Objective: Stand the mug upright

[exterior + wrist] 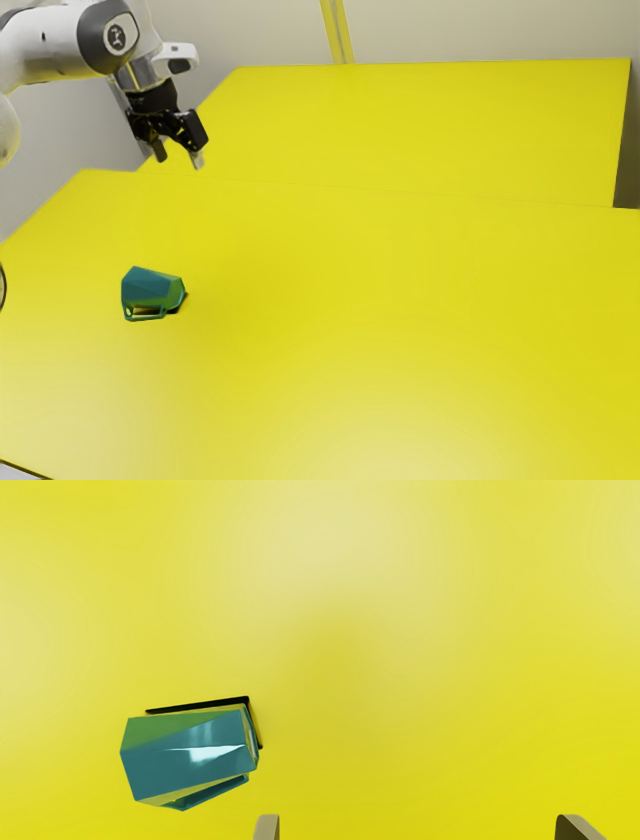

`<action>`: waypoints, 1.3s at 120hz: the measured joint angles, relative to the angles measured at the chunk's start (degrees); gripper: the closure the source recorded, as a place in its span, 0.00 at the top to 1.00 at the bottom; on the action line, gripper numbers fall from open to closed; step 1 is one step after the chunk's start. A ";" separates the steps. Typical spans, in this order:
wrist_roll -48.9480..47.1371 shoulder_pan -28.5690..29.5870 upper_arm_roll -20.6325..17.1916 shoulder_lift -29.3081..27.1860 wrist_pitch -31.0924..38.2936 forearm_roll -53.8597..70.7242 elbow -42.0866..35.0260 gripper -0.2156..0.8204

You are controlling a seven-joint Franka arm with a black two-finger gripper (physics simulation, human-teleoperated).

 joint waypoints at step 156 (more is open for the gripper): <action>56.75 38.09 -1.70 -10.56 39.97 -36.23 -49.47 0.79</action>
